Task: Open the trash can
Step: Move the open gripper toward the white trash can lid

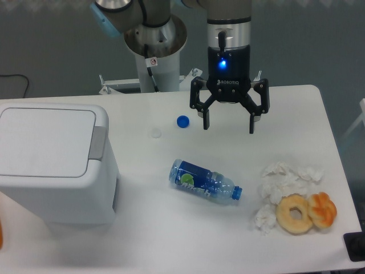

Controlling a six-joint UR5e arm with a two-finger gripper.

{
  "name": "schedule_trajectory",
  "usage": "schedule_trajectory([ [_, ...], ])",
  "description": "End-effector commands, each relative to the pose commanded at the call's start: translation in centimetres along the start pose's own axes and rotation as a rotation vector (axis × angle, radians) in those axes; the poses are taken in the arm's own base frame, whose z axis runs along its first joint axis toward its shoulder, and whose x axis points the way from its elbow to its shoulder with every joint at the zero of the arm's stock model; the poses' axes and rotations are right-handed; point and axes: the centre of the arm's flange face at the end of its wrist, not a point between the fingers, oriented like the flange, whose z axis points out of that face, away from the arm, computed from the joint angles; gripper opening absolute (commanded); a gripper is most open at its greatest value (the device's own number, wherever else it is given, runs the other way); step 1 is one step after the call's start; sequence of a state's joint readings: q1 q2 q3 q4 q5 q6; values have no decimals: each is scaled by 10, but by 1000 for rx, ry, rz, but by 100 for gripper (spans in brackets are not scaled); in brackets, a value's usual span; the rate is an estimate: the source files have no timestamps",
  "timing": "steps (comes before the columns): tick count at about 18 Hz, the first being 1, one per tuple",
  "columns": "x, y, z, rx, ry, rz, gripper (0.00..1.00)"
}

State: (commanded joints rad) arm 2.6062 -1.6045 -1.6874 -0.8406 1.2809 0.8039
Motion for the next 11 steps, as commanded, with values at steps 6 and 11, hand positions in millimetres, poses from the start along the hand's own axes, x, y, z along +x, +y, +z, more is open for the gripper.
schedule_trajectory([
  [6, 11, -17, -8, 107, 101, -159, 100],
  [11, 22, -30, -14, 168, 184, -270, 100],
])
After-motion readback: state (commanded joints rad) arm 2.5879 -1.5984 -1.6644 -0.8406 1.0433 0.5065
